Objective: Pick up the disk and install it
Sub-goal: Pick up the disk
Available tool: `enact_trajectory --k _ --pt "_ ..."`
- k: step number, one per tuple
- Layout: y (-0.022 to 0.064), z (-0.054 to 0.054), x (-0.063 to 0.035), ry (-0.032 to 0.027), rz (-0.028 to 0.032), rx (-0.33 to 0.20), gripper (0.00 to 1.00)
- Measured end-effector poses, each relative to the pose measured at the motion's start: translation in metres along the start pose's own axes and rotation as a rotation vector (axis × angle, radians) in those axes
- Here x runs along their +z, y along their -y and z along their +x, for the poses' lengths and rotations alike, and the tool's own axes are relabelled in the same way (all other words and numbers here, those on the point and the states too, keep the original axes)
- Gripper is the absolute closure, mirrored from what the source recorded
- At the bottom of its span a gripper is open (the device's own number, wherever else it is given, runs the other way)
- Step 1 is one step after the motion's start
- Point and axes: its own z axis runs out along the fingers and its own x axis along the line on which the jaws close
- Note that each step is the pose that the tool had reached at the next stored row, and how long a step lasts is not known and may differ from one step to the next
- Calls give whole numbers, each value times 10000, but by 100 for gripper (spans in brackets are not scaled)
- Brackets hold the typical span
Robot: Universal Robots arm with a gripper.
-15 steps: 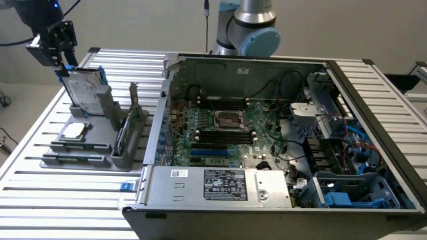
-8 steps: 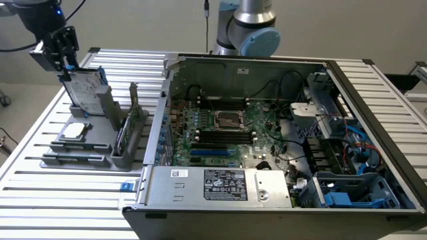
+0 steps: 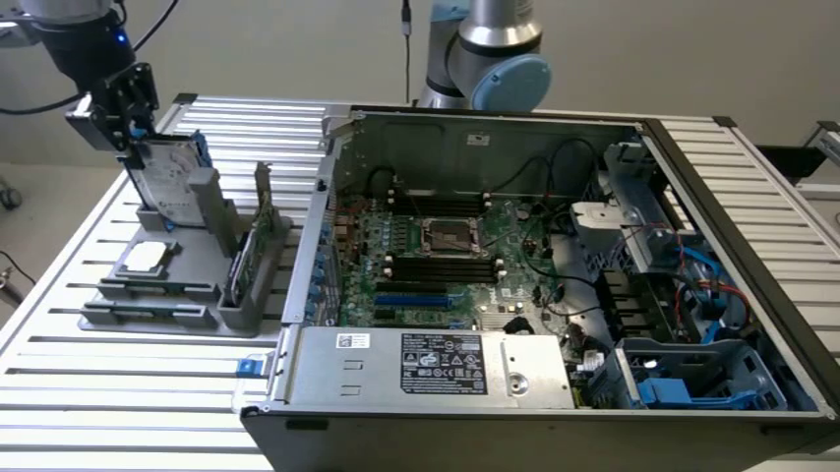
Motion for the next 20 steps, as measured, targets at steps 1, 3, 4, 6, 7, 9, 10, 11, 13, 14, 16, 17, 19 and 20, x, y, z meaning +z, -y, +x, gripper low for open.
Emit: enact_trajectory --k 1,3,4,6,7,9,10,11,13,14,16,17,19,20 --pt "-6 -1 18 0 0 1 46" --pt "-15 -1 49 1 -2 0 46" --pt "-16 -1 55 5 -7 0 46" --pt "-16 -2 56 11 -25 1 46" --pt "-15 -2 58 12 -40 0 46" --pt "-16 -2 62 12 -80 -1 46" --pt "-16 -2 64 11 -100 -1 46" --pt "-15 -2 65 11 -116 -2 46" --pt "-16 -2 68 10 -150 -3 46" --pt "-16 -2 69 9 -160 -3 46" --pt "-16 -2 69 9 -170 -3 46" --pt "-16 -2 70 10 -171 -3 46" --pt "-16 -2 70 11 -170 -4 46" --pt "-16 -2 71 11 -169 -3 46"
